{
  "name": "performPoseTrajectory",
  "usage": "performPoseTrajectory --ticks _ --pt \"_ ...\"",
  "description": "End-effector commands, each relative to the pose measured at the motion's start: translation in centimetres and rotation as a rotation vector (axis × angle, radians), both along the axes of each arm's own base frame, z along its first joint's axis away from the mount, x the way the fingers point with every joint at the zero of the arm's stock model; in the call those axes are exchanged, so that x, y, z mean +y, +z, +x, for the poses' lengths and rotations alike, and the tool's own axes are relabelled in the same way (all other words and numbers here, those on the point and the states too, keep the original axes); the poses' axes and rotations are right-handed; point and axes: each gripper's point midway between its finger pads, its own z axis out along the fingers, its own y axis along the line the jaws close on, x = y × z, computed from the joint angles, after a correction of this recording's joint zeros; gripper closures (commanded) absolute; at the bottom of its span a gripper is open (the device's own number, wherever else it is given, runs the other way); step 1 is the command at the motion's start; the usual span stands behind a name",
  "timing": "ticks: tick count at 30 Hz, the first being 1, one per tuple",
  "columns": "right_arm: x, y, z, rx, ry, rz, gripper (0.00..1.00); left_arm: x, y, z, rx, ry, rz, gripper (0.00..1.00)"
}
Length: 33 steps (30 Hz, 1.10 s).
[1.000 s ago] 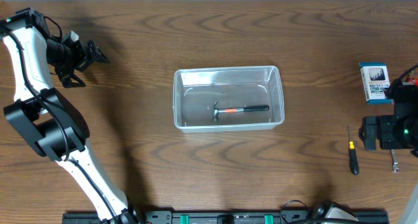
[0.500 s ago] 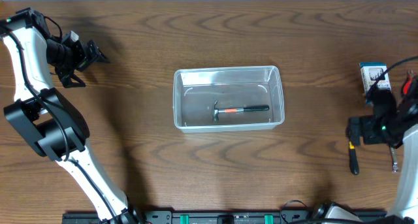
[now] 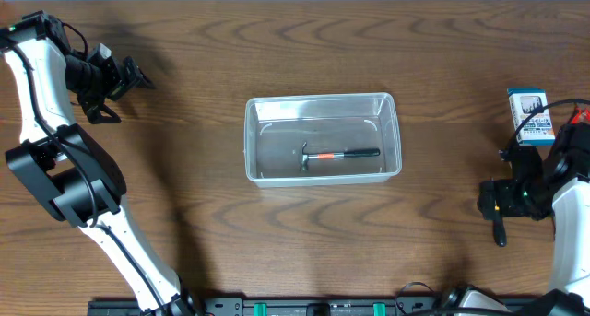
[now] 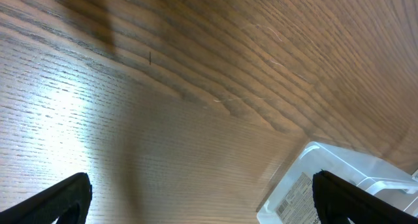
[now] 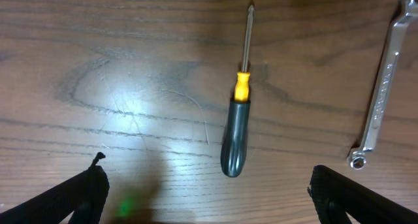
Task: Pack container
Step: 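Align the right gripper above the screwdriver handle and lower it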
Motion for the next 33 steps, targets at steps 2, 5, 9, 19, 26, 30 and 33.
performPoseTrajectory --ticks 2,5,9,19,26,30,33 --pt "-0.6 -1.4 -0.7 0.057 -0.079 0.026 0.01 0.4 1.5 0.2 -0.037 0.005 0.023 0.02" --pt "-0.6 -2.5 -0.7 0.089 -0.095 0.056 0.01 0.4 1.5 0.2 -0.037 0.005 0.023 0.02" --pt "-0.5 -3.6 -0.7 0.128 -0.095 0.079 0.01 0.4 1.5 0.2 -0.037 0.005 0.023 0.02" --pt "-2.1 -4.8 1.2 0.087 -0.080 0.029 0.01 0.4 1.5 0.2 -0.037 0.005 0.023 0.02" --pt "-2.8 -5.0 1.9 0.070 0.019 -0.006 0.01 0.4 1.5 0.2 -0.037 0.005 0.023 0.02" --pt "-2.8 -5.5 1.5 0.100 0.049 -0.001 0.01 0.4 1.5 0.2 -0.037 0.005 0.023 0.02" --pt "-2.7 -6.1 1.3 0.123 0.034 0.015 0.01 0.4 1.5 0.2 -0.037 0.005 0.023 0.02"
